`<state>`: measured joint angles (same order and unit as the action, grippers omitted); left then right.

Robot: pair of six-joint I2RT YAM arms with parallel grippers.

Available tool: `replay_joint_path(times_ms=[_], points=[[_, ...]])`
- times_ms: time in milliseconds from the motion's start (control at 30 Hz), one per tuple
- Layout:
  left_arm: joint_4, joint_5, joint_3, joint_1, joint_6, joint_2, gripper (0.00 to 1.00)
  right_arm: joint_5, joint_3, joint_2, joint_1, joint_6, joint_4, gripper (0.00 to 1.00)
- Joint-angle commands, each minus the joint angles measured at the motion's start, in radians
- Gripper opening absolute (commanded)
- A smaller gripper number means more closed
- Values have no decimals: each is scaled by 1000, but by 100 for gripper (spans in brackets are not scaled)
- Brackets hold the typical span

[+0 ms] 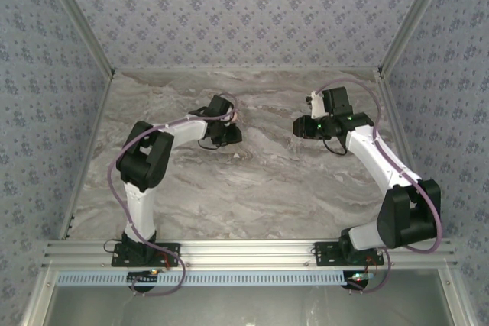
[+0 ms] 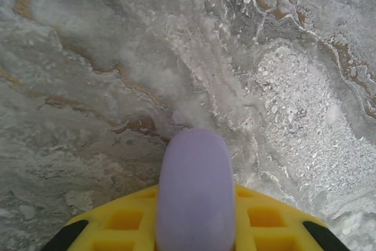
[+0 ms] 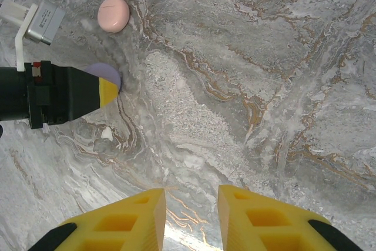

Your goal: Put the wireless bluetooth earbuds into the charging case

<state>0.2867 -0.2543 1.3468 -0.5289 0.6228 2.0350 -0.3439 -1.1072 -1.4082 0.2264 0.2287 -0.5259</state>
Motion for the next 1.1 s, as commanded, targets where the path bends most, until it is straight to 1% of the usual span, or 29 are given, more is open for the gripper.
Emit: replay_joint_path(times_ms=[0,33,100,267,400,433,567,700,900,1067], points=[[31,1,34,5,13,24,25,0,12,-4,-10,13,-21,31],[36,11,31,4,15,22,28,1,12,-5,-10,14,-21,31],[43,35,21,4,15,13,39,5,14,-6,-10,13,-21,32],[40,83,-13,8,1,-29,51,13,15,-10,-15,10,-27,38],[54,130,-34,10,-31,-75,65,27,17,-9,-20,7,-31,42],[58,144,-40,9,-40,-90,66,31,17,-9,-21,6,-34,43],[90,207,-59,12,-74,-152,68,55,19,-9,-28,1,-37,44],[128,284,-78,12,-115,-228,68,105,29,0,-31,-1,-33,45],[186,422,-127,13,-176,-350,69,236,53,20,-35,0,-16,46],[203,494,-195,37,-208,-450,70,341,91,44,-44,4,13,48]])
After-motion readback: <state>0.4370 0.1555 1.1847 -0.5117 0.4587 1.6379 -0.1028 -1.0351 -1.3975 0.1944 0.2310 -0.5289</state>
